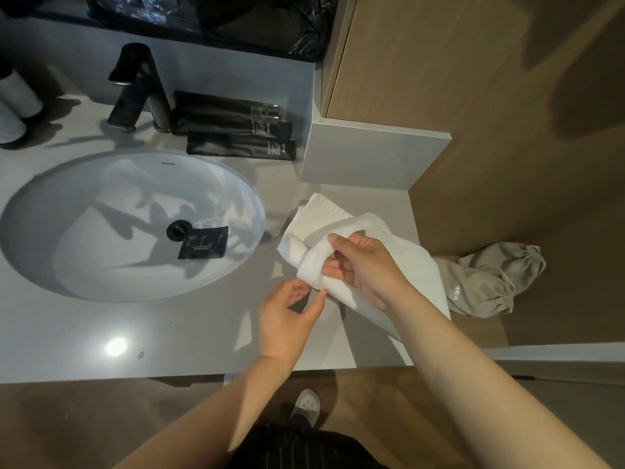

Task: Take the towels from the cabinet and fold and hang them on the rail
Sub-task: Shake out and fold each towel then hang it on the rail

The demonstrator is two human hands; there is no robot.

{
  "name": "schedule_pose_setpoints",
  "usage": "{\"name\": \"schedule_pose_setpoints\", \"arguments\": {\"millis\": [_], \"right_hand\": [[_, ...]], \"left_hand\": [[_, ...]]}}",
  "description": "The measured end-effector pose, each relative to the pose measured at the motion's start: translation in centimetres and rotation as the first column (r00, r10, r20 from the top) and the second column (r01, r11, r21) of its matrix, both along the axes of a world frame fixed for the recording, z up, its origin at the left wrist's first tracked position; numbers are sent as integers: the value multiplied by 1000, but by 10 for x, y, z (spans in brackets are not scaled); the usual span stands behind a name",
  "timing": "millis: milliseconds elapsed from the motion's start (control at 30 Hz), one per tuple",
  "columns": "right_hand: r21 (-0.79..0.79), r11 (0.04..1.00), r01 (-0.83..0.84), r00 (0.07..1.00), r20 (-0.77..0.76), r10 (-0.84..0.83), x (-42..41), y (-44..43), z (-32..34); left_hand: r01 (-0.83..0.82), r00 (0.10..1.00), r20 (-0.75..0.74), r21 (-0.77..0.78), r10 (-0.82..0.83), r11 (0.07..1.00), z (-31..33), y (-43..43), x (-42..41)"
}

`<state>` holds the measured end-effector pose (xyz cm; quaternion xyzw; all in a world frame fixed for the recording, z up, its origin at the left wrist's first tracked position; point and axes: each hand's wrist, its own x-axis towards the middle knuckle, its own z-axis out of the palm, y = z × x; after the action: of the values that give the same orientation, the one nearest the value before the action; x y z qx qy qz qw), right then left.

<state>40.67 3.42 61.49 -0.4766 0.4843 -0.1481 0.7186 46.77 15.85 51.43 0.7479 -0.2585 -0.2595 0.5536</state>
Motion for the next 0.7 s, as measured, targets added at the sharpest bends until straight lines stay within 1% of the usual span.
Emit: {"name": "schedule_pose_setpoints", "arguments": {"millis": [200,267,333,400,500,600,700], "right_hand": [[4,1000,-22,1000,21,22,1,3,-1],[3,1000,-8,1000,29,8,1,2,-1],[12,1000,-5,999,34,4,1,1,-1],[30,1000,-3,999,39,2,1,3,-2],[41,999,6,999,36,-7,2,5,-4],[43,999,15,999,31,-16,2,4,-5],[39,999,24,999,23,-25,1,4,-5]], "left_hand": [[-25,994,104,-44,30,999,-1,-5,-2],[19,986,168,-53,-10,998,-4,-4,6],[113,970,222,-54,-98,992,-6,1,13],[151,966,220,-53,-136,987,-7,4,14],[105,971,223,-74,-86,992,-5,2,10],[61,980,194,-90,-43,994,-4,-2,6],[44,982,190,-106,-23,993,-4,-6,1]]}}
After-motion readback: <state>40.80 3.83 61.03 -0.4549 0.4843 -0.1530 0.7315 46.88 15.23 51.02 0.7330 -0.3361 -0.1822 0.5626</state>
